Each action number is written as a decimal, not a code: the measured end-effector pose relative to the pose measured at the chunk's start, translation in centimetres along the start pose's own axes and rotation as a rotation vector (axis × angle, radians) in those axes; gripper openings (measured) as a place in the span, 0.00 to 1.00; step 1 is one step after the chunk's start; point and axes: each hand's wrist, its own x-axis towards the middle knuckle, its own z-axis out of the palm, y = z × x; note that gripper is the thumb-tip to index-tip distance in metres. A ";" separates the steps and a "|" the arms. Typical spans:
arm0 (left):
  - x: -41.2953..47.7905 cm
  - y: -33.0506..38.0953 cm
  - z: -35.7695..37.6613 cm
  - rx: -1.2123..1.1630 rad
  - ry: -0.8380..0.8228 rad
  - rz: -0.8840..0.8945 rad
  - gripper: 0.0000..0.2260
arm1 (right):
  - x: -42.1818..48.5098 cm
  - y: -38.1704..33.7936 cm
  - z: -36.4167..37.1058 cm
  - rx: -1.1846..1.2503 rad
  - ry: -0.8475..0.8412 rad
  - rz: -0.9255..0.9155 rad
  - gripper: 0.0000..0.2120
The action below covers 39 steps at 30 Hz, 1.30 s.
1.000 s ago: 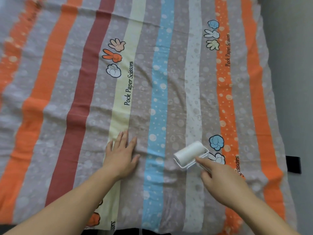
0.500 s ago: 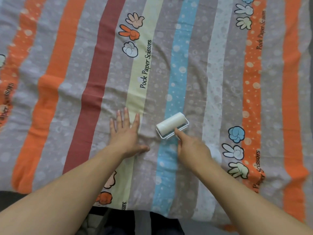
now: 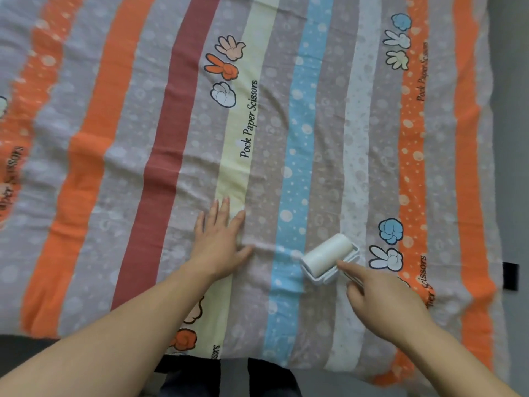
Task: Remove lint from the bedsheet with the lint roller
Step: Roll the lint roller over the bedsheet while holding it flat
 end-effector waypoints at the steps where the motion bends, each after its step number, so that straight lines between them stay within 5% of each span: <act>1: -0.1 -0.6 -0.2 -0.013 0.058 -0.009 0.37 | 0.5 -1.3 -0.9 0.030 0.022 -0.018 0.23; 11: 0.4 -6.5 -0.3 0.057 0.054 -0.164 0.54 | 13.4 -15.6 -0.1 0.244 0.178 -0.175 0.23; 22: -0.3 -4.9 -1.6 0.033 -0.067 -0.200 0.57 | 3.9 -5.6 5.9 -0.029 -0.022 -0.080 0.25; 29: -0.8 -5.3 -2.7 -0.034 -0.083 -0.210 0.51 | 1.2 -4.8 1.1 -0.060 -0.141 -0.025 0.22; 39: 0.0 -13.6 -4.8 -0.046 0.008 -0.322 0.60 | 12.1 -24.0 -3.2 0.241 0.123 -0.246 0.24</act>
